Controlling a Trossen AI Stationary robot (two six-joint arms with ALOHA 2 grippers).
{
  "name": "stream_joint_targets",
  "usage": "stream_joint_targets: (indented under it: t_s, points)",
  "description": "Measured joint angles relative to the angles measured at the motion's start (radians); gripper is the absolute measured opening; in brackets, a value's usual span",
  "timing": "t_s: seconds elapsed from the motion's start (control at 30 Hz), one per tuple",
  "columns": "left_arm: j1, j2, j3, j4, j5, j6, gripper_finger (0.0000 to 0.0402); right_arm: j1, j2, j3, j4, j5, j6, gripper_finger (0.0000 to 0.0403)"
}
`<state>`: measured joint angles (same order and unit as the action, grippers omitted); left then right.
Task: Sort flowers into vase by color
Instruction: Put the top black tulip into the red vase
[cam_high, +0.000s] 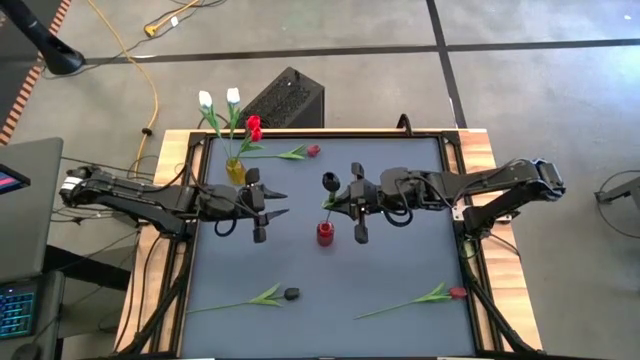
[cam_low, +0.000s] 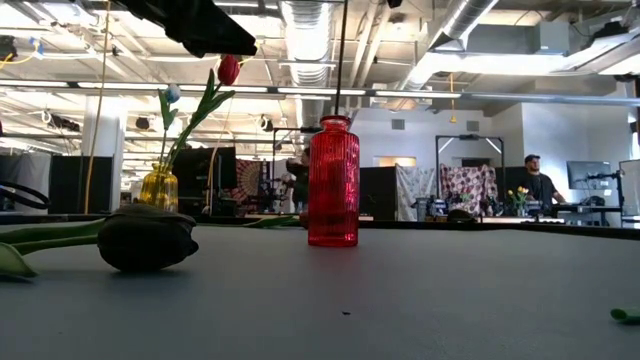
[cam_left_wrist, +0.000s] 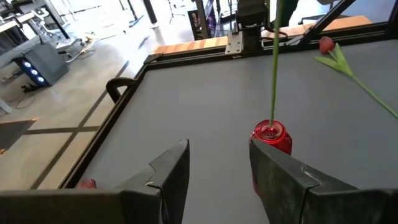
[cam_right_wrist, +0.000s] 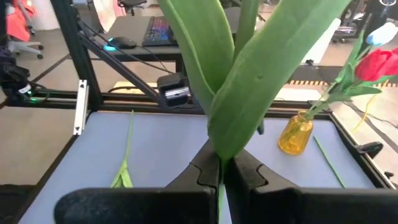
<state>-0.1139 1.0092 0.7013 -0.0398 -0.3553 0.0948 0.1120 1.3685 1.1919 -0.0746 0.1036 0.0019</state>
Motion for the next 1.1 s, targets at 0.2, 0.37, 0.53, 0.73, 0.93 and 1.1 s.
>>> stream_joint_targets:
  t_s: [0.2,0.37,0.53,0.73,0.93,1.1]
  points:
    - [0.000,0.000,0.000,0.000,0.000,-0.001,0.0158,0.018,0.008,0.000,0.002,0.000,0.001,0.0035]
    - [0.000,0.000,0.000,0.000,0.000,-0.003,0.0158,0.006,0.035,-0.005,0.000,0.000,-0.001,0.0036]
    - [0.000,0.001,0.000,-0.002,0.001,-0.005,0.0158,0.003,0.061,-0.006,-0.005,0.001,-0.006,0.0036]
    - [0.000,0.001,0.000,-0.002,0.021,-0.006,0.0158,0.003,0.060,-0.005,-0.005,0.001,-0.008,0.0045]
    - [0.000,0.001,0.000,-0.003,0.044,-0.006,0.0158,-0.002,0.079,-0.005,-0.021,0.001,-0.003,0.0051]
    - [0.000,0.001,0.000,-0.010,0.044,-0.009,0.0158,-0.006,0.130,-0.004,-0.016,0.001,0.006,0.0051]
